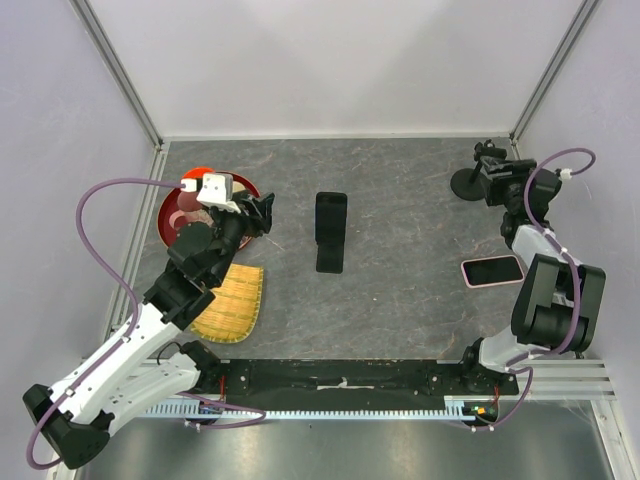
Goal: Place the phone on the phone stand
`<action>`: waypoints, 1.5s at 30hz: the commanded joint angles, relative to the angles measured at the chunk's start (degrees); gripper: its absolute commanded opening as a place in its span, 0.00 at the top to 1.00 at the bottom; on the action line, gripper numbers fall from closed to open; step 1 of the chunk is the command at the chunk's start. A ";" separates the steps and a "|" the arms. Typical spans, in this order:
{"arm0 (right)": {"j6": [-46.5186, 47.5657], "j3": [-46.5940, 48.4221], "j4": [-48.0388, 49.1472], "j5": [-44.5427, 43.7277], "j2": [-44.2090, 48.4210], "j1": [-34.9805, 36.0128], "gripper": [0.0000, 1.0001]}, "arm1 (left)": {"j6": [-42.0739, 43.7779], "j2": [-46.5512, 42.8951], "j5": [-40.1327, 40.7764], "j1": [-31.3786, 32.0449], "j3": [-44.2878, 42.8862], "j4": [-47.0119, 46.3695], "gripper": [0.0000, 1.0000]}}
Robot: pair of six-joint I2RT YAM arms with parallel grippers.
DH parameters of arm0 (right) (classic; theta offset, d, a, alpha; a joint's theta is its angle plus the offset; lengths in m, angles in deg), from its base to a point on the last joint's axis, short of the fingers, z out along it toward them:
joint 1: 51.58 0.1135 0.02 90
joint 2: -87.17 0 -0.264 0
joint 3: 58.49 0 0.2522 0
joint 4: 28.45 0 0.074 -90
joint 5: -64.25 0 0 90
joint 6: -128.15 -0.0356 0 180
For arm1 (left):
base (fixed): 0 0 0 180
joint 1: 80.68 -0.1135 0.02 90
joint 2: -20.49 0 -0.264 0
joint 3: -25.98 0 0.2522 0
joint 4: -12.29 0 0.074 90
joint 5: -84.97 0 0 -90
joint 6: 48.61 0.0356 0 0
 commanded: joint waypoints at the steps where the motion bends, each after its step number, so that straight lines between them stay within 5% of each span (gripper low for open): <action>1: 6.65 2.71 0.29 -0.17 1.88 -0.06 0.08 | -2.04 -1.13 -0.24 -0.22 -2.45 -1.24 0.38; 9: 1.04 9.12 1.25 1.77 -4.98 -0.06 0.04 | -2.13 -1.13 -0.77 -0.22 -2.54 -1.24 0.38; 16: -10.21 10.71 8.19 2.91 -11.13 0.11 0.25 | -2.13 -0.34 -1.03 -0.22 -2.72 -1.15 0.38; 28: -10.40 16.16 2.92 -2.88 -14.13 2.40 0.30 | -2.04 0.62 -0.86 -0.22 -2.63 -1.06 0.38; 30: -10.40 16.16 2.74 -3.59 -14.74 2.49 0.49 | -1.95 0.54 -0.68 -0.22 -2.54 -1.06 0.38; 37: -10.57 15.81 2.39 -4.20 -14.92 2.84 0.57 | -1.86 0.71 -0.68 -0.22 -2.54 -1.06 0.38; 39: -10.66 15.28 2.57 -4.03 -14.40 2.93 0.78 | -1.95 0.62 -0.77 -0.22 -2.63 -1.06 0.38; 45: -10.31 11.68 2.57 -4.29 -8.70 5.29 1.00 | -2.04 0.27 -0.68 -0.22 -2.54 -1.06 0.39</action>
